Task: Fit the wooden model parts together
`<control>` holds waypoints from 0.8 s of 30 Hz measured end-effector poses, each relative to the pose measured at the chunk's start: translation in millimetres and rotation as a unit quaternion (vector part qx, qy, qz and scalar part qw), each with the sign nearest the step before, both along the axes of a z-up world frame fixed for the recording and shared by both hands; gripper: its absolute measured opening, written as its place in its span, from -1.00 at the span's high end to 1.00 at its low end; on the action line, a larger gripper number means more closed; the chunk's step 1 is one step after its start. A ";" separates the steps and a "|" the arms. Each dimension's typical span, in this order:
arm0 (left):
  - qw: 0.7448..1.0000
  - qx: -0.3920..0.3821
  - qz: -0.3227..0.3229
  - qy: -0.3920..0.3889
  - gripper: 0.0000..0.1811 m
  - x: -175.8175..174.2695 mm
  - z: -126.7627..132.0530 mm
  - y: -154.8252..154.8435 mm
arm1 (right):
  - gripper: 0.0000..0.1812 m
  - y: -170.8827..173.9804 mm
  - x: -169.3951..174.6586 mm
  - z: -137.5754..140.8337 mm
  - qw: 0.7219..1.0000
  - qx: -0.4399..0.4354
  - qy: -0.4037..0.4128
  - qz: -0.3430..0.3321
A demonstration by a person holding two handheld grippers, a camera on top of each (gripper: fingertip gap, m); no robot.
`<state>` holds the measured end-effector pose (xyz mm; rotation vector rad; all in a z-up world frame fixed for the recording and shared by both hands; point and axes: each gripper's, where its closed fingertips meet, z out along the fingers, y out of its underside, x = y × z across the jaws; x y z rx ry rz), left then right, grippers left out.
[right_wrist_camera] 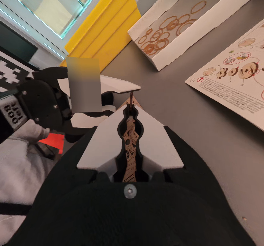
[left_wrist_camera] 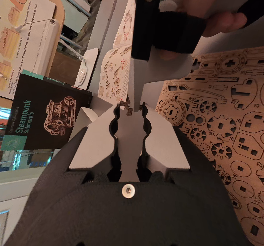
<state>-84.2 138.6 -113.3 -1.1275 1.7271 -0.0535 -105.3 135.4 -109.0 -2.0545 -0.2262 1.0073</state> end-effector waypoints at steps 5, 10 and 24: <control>0.998 -0.046 -0.027 -0.033 0.68 2.9 6.3 -6.7 | 1.00 -6.0 1.3 7.3 0.998 -0.008 0.059 0.020; 0.996 -0.066 -0.042 -0.050 0.68 4.3 10.0 -10.9 | 1.00 -10.0 1.5 11.8 0.994 -0.013 0.103 0.035; 0.992 -0.100 -0.054 -0.062 0.68 5.3 10.7 -13.9 | 1.00 -12.5 1.3 13.2 0.988 -0.022 0.146 0.048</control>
